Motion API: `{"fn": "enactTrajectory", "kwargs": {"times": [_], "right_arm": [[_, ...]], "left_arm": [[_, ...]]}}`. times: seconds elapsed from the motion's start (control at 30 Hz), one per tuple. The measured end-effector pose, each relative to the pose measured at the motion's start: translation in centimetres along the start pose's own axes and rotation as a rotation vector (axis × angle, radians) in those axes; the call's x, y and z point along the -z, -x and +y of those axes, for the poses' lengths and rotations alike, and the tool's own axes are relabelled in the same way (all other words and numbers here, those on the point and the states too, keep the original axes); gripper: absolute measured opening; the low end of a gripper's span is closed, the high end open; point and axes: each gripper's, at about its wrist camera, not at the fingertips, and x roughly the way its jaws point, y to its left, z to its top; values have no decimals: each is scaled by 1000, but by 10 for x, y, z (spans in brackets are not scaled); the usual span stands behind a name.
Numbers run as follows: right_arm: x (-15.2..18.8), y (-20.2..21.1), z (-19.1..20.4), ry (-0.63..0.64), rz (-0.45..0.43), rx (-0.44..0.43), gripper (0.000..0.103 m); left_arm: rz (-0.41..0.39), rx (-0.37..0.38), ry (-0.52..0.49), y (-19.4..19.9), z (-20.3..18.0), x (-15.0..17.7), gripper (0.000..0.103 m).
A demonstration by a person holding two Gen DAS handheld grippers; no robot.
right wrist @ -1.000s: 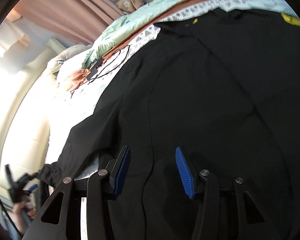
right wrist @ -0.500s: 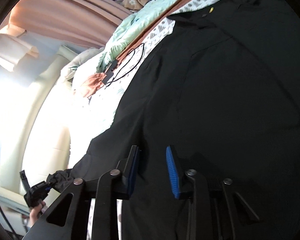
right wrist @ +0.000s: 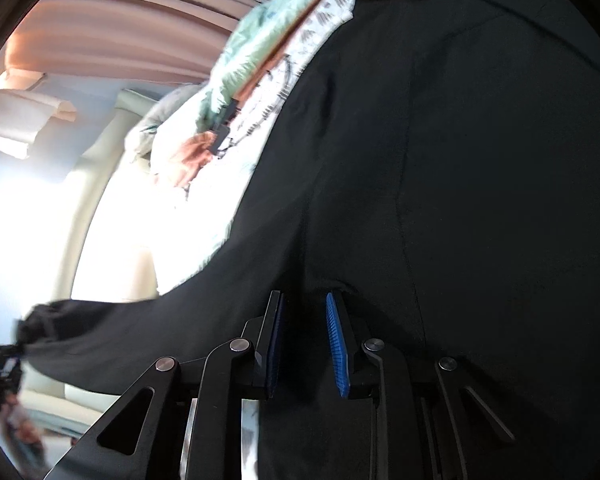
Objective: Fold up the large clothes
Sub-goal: 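Lift the held sleeve across the jacket body with the left tool and release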
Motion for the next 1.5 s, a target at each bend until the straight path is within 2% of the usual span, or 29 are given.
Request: {"fn": "enactTrajectory", "kwargs": {"times": [0.1,0.17,0.23,0.3,0.4,0.57,0.7,0.9,1.07,1.3,1.4,1.47,1.5], "right_arm": [[1,1,-2,-9,16,-4,24],[1,8,-1,-18,31,-9,36],[-1,23,3,-14,2,-13,61],[-1,39,4,-6,-30,-6,66],[-2,67,3,-9,-59,-22,66],[-4,117,-6,-19,-116,19,66],[-4,164,-21,-35,-193,51,66],[3,225,-62,-99,-307,84,66],[14,257,-100,-170,-352,120,66],[4,283,-120,-247,-425,117,66],[-1,293,-128,-269,-431,105,66],[-4,300,-136,-286,-443,126,66],[-6,303,-139,-297,-448,135,66]], "left_arm": [[-39,48,-44,25,-34,-14,12],[-69,70,-77,40,-60,-22,12],[-91,102,-101,54,-86,-27,12],[-104,135,-124,67,-112,-32,12],[-119,178,-163,82,-153,-35,12],[-129,253,-215,102,-219,-34,11],[-124,308,-256,113,-269,-29,11],[-99,379,-311,120,-341,-13,11],[-61,447,-348,114,-397,6,11],[29,520,-391,82,-476,41,12],[120,580,-412,60,-511,61,12],[203,611,-449,46,-533,81,19],[234,639,-460,41,-539,90,30]]}}
